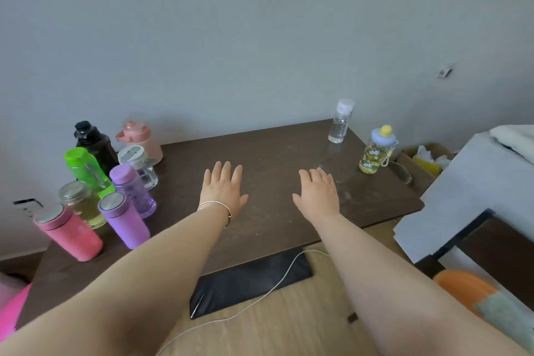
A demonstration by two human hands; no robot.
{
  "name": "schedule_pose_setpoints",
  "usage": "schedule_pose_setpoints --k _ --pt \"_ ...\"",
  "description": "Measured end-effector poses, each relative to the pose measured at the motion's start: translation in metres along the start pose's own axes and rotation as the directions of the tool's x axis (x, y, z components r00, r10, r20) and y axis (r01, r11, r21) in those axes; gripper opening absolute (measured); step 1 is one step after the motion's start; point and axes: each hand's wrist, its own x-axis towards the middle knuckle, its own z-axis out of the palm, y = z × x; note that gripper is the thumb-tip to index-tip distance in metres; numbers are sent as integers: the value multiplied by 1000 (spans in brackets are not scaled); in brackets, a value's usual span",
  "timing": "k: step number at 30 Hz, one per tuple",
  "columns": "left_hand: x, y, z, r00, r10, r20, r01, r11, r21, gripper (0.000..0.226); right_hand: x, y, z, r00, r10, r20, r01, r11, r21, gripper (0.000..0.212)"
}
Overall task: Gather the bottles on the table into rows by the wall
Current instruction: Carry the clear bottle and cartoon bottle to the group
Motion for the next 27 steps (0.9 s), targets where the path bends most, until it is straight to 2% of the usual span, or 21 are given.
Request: schedule_pose_setpoints --k 5,11,20,27 --pt "21 87 -12 999 34 -15 -34 999 -16 77 -7 90 -19 997 73 -27 -74 997 -17 64" --pt "48 151 -25 994 106 -24 -106 994 -9 76 -6 154 -30 988 134 -79 -134 991 -2 65" --pt "120 205 -35 982 184 -29 -185 982 -26 78 30 210 -30 969 215 -122 -218 976 -11 65" --pt "211 230 -23 968 250 -18 -251 967 -48 79 101 247 -16 946 299 -124 -301 954 1 66"
